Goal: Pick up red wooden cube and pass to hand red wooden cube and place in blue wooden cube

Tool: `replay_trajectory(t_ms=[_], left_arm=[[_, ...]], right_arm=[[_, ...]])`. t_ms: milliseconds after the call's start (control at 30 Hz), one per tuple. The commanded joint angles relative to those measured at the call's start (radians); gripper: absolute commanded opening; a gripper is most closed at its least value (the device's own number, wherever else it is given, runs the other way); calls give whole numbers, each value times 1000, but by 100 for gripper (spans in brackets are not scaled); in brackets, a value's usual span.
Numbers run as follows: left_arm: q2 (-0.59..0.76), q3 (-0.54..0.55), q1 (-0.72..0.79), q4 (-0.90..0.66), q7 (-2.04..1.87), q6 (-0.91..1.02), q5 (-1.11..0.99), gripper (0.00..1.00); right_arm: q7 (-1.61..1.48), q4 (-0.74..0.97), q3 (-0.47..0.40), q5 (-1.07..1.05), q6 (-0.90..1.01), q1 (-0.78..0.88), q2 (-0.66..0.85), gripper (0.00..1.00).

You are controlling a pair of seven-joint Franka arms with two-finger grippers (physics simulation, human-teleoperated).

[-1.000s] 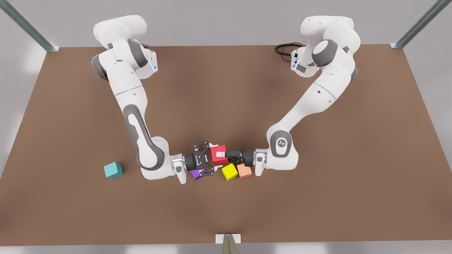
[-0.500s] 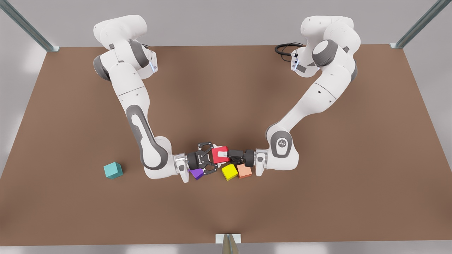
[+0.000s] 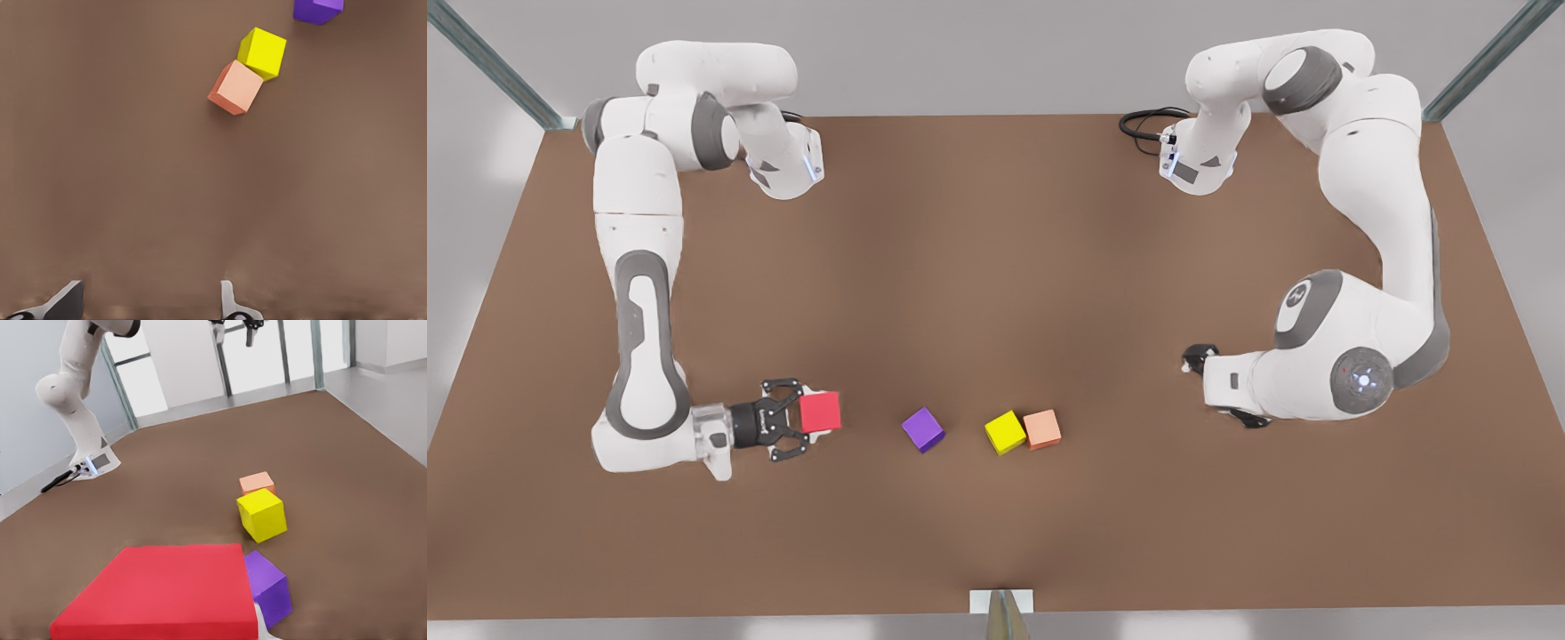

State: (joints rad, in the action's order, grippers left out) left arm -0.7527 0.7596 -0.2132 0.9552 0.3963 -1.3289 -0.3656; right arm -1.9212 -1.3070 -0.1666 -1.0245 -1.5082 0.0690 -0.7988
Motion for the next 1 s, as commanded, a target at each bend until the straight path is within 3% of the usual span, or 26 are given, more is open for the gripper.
replay_trajectory(t_ms=[0,67,133,233,333,467,967], left_arm=[[71,-18,7,0,-372,430,-251,100],[450,-457,158,447,-375,93,85,100],[541,-701,229,479,-369,4,281,100],[553,-691,197,447,-373,31,371,100],[547,-614,189,399,-372,66,363,100],[552,-568,189,396,-373,119,364,100],[532,-516,180,381,-376,94,389,100]], right_arm=[[263,8,-108,293,103,24,16,61],[264,14,-260,406,-4,124,18,61],[274,-3,-391,437,-55,235,16,61],[294,-175,-620,435,-188,449,41,62],[245,-236,-669,437,-306,483,41,62],[235,-255,-680,428,-426,486,24,61],[214,-279,-672,370,-457,486,-37,62]])
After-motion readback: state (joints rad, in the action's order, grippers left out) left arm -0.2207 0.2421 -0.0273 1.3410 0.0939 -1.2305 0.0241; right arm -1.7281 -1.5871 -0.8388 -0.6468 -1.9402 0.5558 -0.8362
